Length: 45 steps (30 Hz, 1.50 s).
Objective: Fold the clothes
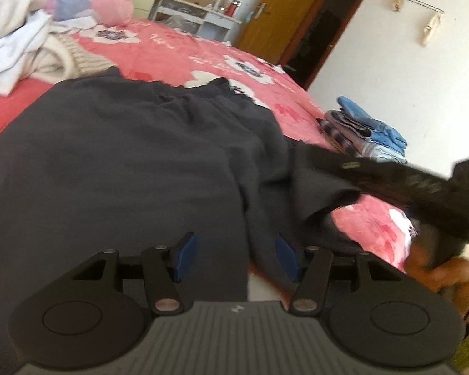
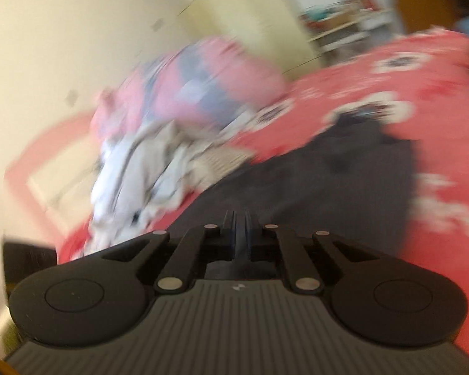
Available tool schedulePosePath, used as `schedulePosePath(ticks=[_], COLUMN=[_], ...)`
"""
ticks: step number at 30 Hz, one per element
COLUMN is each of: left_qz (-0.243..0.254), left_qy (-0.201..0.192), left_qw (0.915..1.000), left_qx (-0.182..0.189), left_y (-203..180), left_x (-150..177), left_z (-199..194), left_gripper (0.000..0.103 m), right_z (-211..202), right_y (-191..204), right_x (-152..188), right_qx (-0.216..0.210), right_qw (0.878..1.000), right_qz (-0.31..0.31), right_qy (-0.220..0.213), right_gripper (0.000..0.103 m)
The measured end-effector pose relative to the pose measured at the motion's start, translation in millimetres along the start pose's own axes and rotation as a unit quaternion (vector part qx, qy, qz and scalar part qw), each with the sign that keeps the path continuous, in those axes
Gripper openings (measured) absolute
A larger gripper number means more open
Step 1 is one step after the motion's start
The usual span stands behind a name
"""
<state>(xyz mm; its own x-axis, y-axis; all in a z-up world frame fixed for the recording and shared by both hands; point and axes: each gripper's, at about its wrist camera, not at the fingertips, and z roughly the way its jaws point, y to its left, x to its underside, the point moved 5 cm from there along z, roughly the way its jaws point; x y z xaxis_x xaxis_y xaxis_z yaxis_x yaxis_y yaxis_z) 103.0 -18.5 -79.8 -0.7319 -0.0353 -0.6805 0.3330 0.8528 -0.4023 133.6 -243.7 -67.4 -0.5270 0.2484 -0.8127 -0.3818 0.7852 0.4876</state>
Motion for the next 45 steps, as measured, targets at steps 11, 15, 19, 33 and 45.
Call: schedulePosePath(ticks=[11, 15, 19, 33, 45], left_qz=[0.0, 0.023, 0.045, 0.079, 0.103], left_qy=[-0.003, 0.004, 0.013, 0.01, 0.026], left_qw=[0.9996, 0.9986, 0.9978, 0.9962, 0.9929], left_qx=[0.028, 0.048, 0.046, 0.034, 0.053], left_y=[6, -11, -25, -31, -43], left_x=[-1, 4, 11, 20, 27], left_z=[-2, 4, 11, 7, 10], left_gripper=[0.057, 0.057, 0.057, 0.057, 0.057], right_z=[-59, -115, -116, 12, -76], right_y=[-27, -77, -59, 13, -45], right_x=[12, 32, 53, 37, -6], right_qx=[0.016, 0.117, 0.139, 0.155, 0.276], right_qw=[0.996, 0.983, 0.988, 0.947, 0.95], right_qz=[0.078, 0.127, 0.061, -0.258, -0.143], right_qy=[-0.05, -0.055, -0.016, 0.112, -0.028], right_gripper=[0.031, 0.033, 0.033, 0.043, 0.002])
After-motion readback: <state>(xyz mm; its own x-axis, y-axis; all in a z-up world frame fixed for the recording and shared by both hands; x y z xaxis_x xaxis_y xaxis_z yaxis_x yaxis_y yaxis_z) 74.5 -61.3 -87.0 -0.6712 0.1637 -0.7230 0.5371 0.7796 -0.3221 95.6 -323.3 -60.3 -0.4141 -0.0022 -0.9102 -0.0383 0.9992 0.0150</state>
